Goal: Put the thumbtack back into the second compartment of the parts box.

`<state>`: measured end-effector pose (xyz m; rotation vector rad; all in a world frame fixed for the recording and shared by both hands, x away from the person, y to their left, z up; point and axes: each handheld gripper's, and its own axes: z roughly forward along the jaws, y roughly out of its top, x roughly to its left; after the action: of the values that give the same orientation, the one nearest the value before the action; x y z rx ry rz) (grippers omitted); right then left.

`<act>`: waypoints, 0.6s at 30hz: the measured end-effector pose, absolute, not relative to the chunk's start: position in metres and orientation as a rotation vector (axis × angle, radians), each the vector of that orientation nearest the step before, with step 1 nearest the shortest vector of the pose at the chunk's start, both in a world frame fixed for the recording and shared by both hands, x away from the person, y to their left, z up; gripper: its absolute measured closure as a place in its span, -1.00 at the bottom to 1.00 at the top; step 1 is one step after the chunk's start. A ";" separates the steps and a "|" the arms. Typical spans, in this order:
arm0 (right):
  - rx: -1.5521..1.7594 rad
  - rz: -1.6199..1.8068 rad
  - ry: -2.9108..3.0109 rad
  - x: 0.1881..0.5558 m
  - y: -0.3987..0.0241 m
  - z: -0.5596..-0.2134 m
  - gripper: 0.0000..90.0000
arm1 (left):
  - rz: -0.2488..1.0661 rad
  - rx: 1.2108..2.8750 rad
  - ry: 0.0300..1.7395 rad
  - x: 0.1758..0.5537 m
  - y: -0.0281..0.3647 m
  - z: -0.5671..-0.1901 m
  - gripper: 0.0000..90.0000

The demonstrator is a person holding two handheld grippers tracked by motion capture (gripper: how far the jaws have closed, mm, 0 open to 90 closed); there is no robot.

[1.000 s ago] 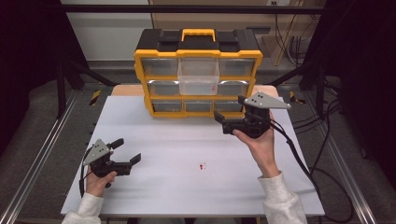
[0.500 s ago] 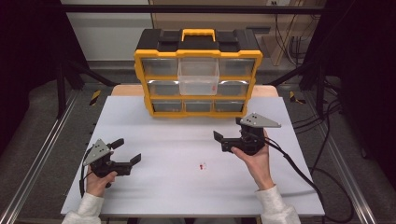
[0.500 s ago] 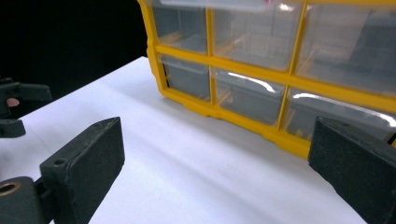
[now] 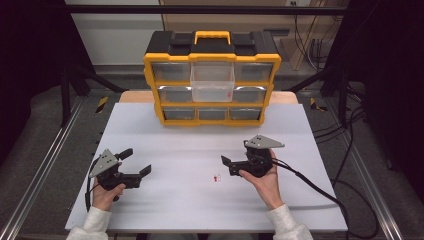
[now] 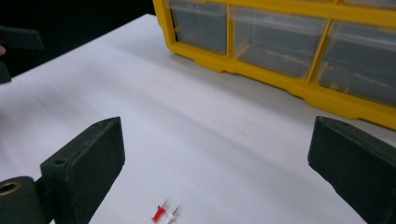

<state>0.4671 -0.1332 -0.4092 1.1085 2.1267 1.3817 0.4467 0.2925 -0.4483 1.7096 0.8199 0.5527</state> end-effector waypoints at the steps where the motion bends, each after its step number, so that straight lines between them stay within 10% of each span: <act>1: 1.111 1.376 2.139 0.467 -0.131 -0.412 -0.90 | 0.553 1.710 0.820 0.447 0.293 -0.448 -0.91; 18: 1.110 1.187 2.299 0.462 -0.104 -0.461 -0.69 | 0.556 1.708 0.818 0.446 0.293 -0.448 -0.91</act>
<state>0.4620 -0.1041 -0.4609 1.1102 2.2989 1.1867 0.4464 0.2932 -0.4480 1.7081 0.8182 0.5561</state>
